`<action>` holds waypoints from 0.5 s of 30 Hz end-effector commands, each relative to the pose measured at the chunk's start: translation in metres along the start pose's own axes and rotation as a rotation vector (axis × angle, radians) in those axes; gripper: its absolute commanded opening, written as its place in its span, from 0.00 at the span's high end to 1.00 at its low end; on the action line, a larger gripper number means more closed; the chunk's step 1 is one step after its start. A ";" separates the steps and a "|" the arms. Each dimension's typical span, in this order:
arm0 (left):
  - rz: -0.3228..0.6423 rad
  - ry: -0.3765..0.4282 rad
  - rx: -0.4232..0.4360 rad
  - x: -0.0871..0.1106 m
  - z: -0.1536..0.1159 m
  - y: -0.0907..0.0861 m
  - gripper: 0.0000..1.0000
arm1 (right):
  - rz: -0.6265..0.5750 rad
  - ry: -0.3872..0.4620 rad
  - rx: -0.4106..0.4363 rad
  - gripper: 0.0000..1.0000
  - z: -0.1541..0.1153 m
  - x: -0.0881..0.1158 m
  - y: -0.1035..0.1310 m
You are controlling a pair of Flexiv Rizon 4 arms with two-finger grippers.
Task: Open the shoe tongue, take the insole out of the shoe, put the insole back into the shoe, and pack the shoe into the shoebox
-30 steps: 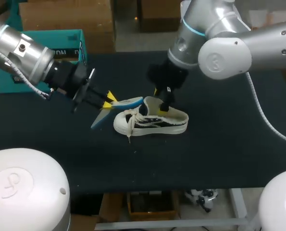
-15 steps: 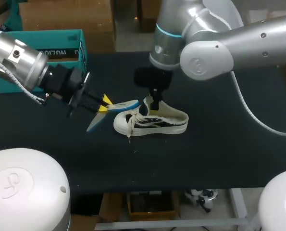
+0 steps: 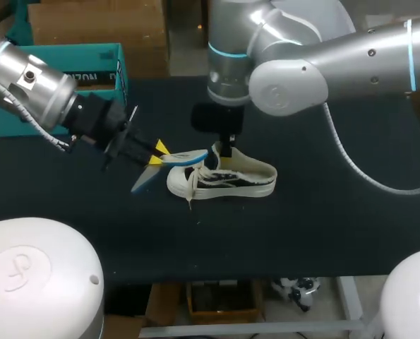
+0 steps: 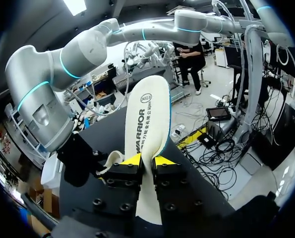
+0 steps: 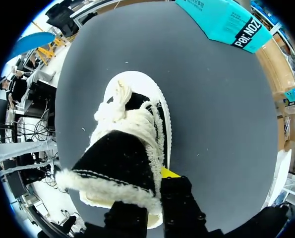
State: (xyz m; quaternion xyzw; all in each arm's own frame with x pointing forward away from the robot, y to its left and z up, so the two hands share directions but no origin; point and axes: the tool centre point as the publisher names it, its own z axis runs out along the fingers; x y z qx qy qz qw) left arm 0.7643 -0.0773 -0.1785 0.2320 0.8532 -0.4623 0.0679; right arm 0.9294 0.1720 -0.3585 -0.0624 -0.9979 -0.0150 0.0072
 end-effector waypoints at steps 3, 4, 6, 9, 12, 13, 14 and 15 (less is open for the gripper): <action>0.019 0.032 0.019 -0.009 0.004 0.000 1.00 | 0.050 0.000 0.003 1.00 -0.005 0.004 -0.004; 0.025 0.038 0.023 -0.010 0.005 0.000 1.00 | 0.057 0.000 0.002 1.00 -0.005 0.005 -0.004; 0.039 0.049 0.028 -0.011 0.007 -0.002 1.00 | 0.092 0.001 0.003 1.00 -0.007 0.006 -0.006; 0.058 0.071 0.045 -0.015 0.008 -0.004 1.00 | 0.161 0.011 -0.006 1.00 -0.010 0.008 -0.010; 0.092 0.102 0.070 -0.021 0.010 -0.009 1.00 | 0.270 0.017 -0.029 1.00 -0.016 0.010 -0.016; 0.103 0.112 0.079 -0.022 0.011 -0.010 1.00 | 0.297 0.020 -0.043 1.00 -0.018 0.011 -0.018; 0.110 0.118 0.084 -0.024 0.012 -0.012 1.00 | 0.325 0.023 -0.052 1.00 -0.020 0.012 -0.020; 0.125 0.131 0.092 -0.026 0.013 -0.015 1.00 | 0.363 0.027 -0.068 1.00 -0.022 0.014 -0.022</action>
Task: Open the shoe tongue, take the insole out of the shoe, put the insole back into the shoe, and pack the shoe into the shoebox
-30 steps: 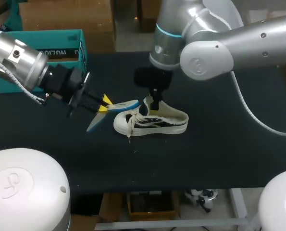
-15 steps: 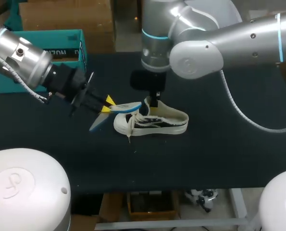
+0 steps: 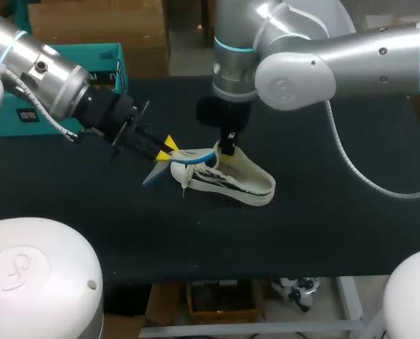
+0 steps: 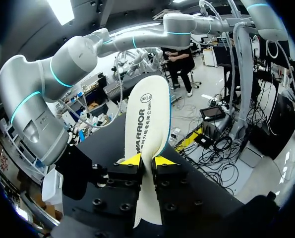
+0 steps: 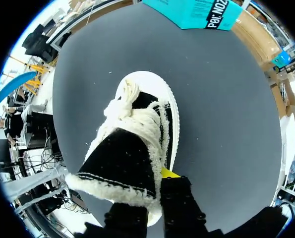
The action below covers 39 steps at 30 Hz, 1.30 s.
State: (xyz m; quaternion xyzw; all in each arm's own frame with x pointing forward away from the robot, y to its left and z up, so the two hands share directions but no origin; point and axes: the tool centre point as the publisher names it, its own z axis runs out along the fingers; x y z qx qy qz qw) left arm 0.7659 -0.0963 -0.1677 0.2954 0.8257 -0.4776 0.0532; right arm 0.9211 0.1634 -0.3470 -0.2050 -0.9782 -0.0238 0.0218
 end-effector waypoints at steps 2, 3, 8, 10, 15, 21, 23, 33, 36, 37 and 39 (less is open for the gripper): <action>0.040 0.078 0.049 -0.018 0.004 0.001 1.00 | 0.138 0.022 -0.085 1.00 -0.013 0.005 -0.017; 0.054 0.089 0.058 -0.021 0.005 0.000 1.00 | 0.163 0.026 -0.092 1.00 -0.013 0.006 -0.018; 0.109 0.152 0.133 -0.034 0.011 -0.005 1.00 | 0.288 0.063 -0.132 1.00 -0.013 0.014 -0.022; 0.134 0.175 0.158 -0.039 0.013 -0.007 1.00 | 0.327 0.070 -0.147 1.00 -0.013 0.018 -0.023; 0.196 0.234 0.217 -0.050 0.020 -0.014 1.00 | 0.458 0.090 -0.171 1.00 -0.009 0.033 -0.024; 0.245 0.286 0.280 -0.059 0.024 -0.014 1.00 | 0.600 0.060 -0.165 1.00 -0.009 0.048 -0.020; 0.252 0.300 0.292 -0.061 0.024 -0.013 1.00 | 0.606 0.063 -0.175 1.00 -0.008 0.049 -0.018; 0.274 0.326 0.363 -0.068 0.022 -0.002 1.00 | 0.771 0.078 -0.219 1.00 0.011 0.061 -0.022; 0.282 0.332 0.380 -0.068 0.023 -0.001 1.00 | 0.804 0.079 -0.220 1.00 0.013 0.064 -0.024; 0.283 0.332 0.382 -0.068 0.023 -0.001 1.00 | 0.815 0.080 -0.221 1.00 0.014 0.065 -0.025; 0.288 0.336 0.393 -0.067 0.023 -0.002 1.00 | 0.835 0.075 -0.220 1.00 0.015 0.066 -0.026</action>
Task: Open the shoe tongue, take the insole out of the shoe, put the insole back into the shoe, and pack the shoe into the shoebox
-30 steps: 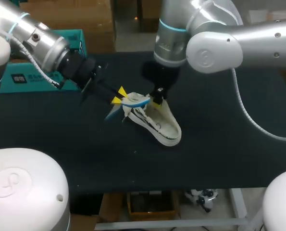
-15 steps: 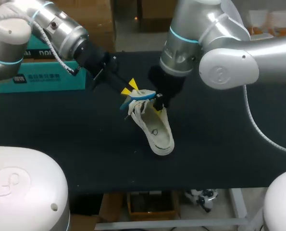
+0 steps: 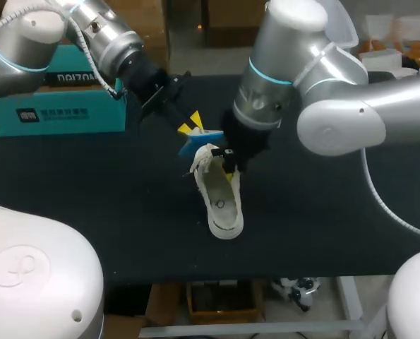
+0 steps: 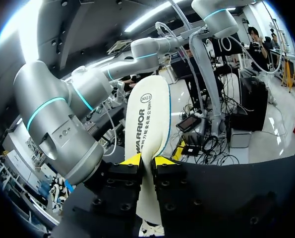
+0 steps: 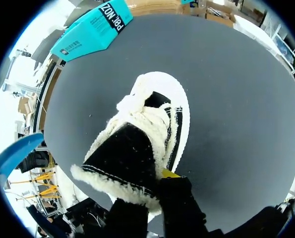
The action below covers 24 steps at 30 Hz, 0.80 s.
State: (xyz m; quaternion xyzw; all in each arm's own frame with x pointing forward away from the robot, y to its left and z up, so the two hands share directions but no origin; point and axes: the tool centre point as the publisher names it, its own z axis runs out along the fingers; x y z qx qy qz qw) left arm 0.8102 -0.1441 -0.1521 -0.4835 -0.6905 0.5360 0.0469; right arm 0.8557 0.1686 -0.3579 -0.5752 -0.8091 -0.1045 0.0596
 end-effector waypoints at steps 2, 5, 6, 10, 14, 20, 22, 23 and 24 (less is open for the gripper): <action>0.010 0.026 0.097 -0.002 -0.001 0.005 1.00 | 0.023 0.002 -0.067 1.00 0.003 0.000 -0.009; 0.016 0.027 0.107 -0.001 0.000 0.003 1.00 | 0.036 0.005 -0.091 0.67 0.002 0.000 -0.013; 0.019 0.027 0.108 0.000 0.001 0.002 1.00 | 0.036 0.004 -0.095 0.00 0.001 0.000 -0.015; 0.029 0.033 0.114 0.002 0.005 -0.005 1.00 | 0.024 0.021 -0.102 0.00 -0.005 0.000 -0.020; 0.019 0.029 0.138 0.005 0.007 -0.015 1.00 | 0.023 0.026 -0.095 0.00 -0.021 -0.003 -0.033; 0.004 0.012 0.200 0.014 0.007 -0.031 1.00 | 0.000 0.069 -0.115 0.00 -0.044 -0.012 -0.048; -0.007 0.005 0.226 0.018 0.007 -0.036 1.00 | 0.007 0.073 -0.108 0.00 -0.049 -0.017 -0.052; -0.008 0.005 0.228 0.018 0.007 -0.036 1.00 | 0.006 0.078 -0.109 0.00 -0.050 -0.018 -0.053; -0.018 0.001 0.259 0.022 0.007 -0.038 1.00 | 0.012 0.078 -0.102 0.00 -0.054 -0.020 -0.057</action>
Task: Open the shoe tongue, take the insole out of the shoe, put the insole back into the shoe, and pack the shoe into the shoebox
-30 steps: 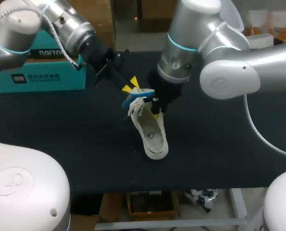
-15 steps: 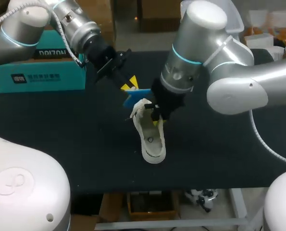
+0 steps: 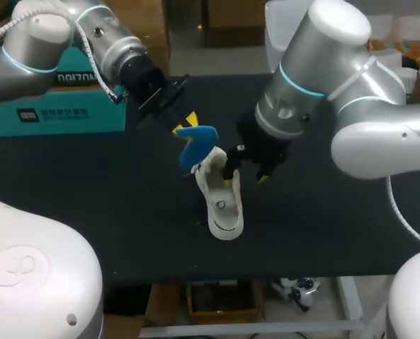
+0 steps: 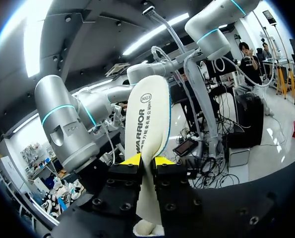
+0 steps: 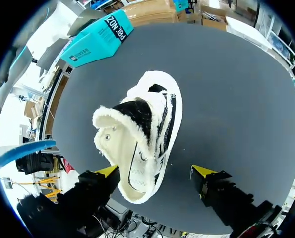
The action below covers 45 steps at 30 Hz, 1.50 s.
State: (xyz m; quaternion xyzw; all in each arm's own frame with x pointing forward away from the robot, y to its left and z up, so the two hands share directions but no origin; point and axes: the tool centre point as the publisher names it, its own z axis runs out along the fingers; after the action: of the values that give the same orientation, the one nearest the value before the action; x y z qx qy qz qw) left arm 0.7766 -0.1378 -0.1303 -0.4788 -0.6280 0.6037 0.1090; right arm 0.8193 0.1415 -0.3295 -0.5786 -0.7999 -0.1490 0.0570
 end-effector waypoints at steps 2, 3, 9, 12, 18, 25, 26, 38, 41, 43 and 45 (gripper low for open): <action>-0.023 -0.029 0.064 0.013 0.001 0.000 1.00 | 0.003 0.031 -0.025 0.00 -0.023 -0.014 -0.017; -0.035 -0.036 0.083 0.017 0.002 -0.001 1.00 | 0.004 0.031 -0.020 0.00 -0.026 -0.016 -0.019; -0.090 -0.058 0.090 0.023 0.009 -0.011 1.00 | -0.001 0.029 -0.012 0.00 -0.029 -0.018 -0.022; -0.100 -0.052 0.086 0.023 0.013 -0.016 1.00 | -0.001 0.029 -0.012 0.00 -0.029 -0.018 -0.022; -0.119 -0.047 0.125 0.029 0.014 -0.018 1.00 | -0.001 0.029 -0.012 0.00 -0.029 -0.018 -0.022; -0.130 -0.064 0.119 0.037 0.023 -0.028 1.00 | 0.126 0.216 0.067 0.00 -0.036 -0.023 -0.028; -0.129 -0.065 0.118 0.038 0.025 -0.030 1.00 | 0.180 0.262 0.089 0.00 -0.038 -0.026 -0.031; -0.130 -0.051 0.130 0.036 0.039 -0.031 1.00 | 0.558 0.462 0.329 0.00 -0.057 -0.011 -0.038; -0.131 -0.048 0.138 0.036 0.040 -0.030 1.00 | 0.559 0.472 0.376 0.00 -0.062 -0.003 -0.033; -0.134 -0.044 0.146 0.034 0.040 -0.029 1.00 | 0.511 0.428 0.403 0.00 -0.067 0.003 -0.029; -0.135 -0.040 0.154 0.033 0.041 -0.028 1.00 | 0.511 0.428 0.403 0.00 -0.067 0.003 -0.029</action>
State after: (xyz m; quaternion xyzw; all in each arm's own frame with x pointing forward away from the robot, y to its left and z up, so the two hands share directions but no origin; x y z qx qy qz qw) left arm 0.7124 -0.1321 -0.1276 -0.4124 -0.6174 0.6484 0.1685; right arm 0.7721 0.1120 -0.2768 -0.7135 -0.6005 -0.1426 0.3316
